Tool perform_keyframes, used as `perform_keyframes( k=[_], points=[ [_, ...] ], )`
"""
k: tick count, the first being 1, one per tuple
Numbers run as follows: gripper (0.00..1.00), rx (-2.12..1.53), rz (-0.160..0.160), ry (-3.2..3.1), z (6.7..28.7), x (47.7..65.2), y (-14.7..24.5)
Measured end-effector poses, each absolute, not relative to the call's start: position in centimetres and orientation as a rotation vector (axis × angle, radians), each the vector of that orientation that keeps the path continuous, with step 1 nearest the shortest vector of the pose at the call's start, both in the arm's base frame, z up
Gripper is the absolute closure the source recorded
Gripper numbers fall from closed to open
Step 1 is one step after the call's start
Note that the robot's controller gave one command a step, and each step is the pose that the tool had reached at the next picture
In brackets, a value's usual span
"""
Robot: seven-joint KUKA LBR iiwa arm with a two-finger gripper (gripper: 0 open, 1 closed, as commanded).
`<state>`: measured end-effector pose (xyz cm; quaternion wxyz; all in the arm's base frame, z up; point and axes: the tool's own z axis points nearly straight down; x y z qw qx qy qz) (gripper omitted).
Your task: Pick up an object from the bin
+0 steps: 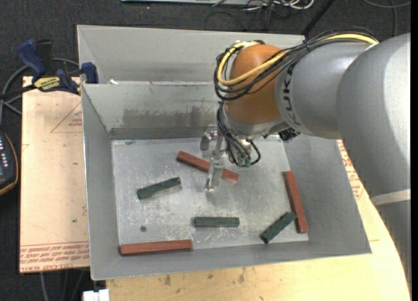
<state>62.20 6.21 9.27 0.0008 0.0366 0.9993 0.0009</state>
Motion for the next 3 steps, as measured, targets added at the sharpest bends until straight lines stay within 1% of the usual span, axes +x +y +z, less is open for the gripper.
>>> perform_keyframes(
  k=[1, 2, 3],
  points=[
    [0.0, 0.227, 0.003, 3.134, 6.9, 62.3, 5.4],
    [1.0, 0.228, 0.003, 3.131, 7.2, 62.4, 5.4],
    [1.0, 0.135, 0.003, 3.127, 22.1, 61.2, 5.2]
  ],
)
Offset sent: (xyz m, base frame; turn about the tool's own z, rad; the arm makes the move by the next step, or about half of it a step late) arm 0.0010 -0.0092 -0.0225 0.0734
